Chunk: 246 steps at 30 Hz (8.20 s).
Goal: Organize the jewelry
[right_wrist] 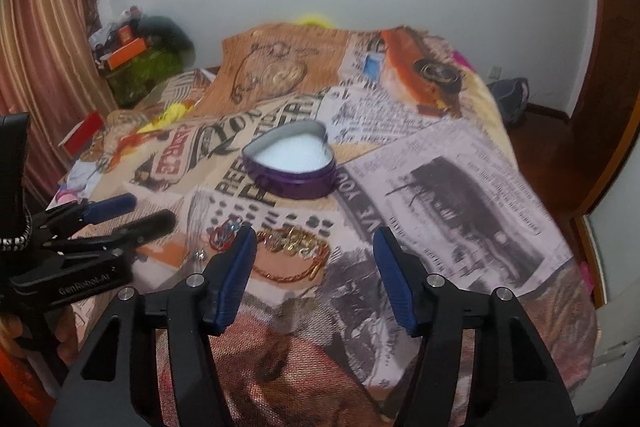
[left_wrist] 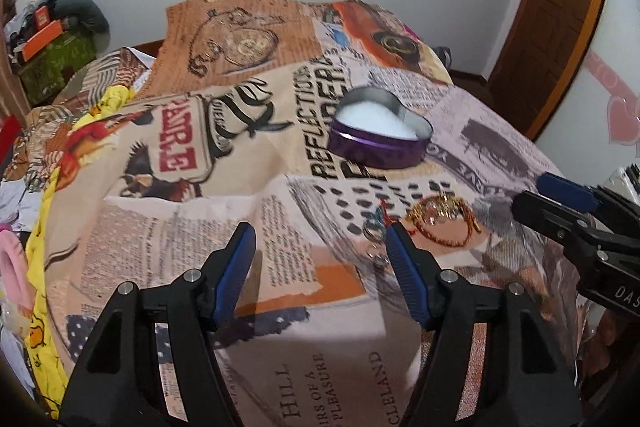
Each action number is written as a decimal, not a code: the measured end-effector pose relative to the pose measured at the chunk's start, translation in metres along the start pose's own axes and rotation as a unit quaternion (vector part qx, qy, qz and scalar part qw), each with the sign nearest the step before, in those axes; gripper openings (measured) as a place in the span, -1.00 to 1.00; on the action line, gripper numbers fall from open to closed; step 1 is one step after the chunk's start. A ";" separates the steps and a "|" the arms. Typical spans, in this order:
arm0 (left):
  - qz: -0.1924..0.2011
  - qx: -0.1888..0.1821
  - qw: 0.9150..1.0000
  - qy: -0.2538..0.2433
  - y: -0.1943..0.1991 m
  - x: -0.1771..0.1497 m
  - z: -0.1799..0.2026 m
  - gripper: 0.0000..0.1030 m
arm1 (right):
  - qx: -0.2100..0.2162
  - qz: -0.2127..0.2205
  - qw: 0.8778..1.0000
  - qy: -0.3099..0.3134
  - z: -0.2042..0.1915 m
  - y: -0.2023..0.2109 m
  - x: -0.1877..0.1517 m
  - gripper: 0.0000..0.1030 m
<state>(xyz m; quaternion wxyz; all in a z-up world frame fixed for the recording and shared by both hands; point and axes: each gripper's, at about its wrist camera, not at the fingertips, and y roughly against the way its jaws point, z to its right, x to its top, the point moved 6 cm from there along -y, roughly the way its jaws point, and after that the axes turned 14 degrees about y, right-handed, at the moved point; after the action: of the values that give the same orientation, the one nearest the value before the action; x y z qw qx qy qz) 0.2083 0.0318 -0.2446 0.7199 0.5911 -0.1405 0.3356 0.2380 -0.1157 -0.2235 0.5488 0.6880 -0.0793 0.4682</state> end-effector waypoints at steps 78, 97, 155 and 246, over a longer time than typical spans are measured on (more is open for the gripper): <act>0.052 -0.058 0.997 -0.010 0.037 0.028 0.012 -0.82 | 0.066 0.002 0.997 0.033 -0.025 -0.005 0.035 -0.88; 0.088 -0.067 0.994 -0.020 0.029 0.075 0.033 -0.82 | 0.040 0.068 0.997 0.018 0.009 0.009 0.075 -0.88; -0.017 -0.066 0.997 -0.046 -0.084 0.088 0.042 -0.82 | 0.098 -0.052 0.993 0.038 0.009 -0.119 0.053 -0.88; -0.055 -0.056 0.996 -0.042 -0.035 -0.003 0.016 -0.61 | 0.120 -0.078 0.987 0.077 -0.033 -0.071 -0.002 -0.61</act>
<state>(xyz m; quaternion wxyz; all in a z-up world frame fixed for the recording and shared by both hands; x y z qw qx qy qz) 0.2320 0.0128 -0.2688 0.7627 0.5703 -0.1561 0.2619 0.2624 -0.0616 -0.2744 0.5012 0.7151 0.0739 0.4817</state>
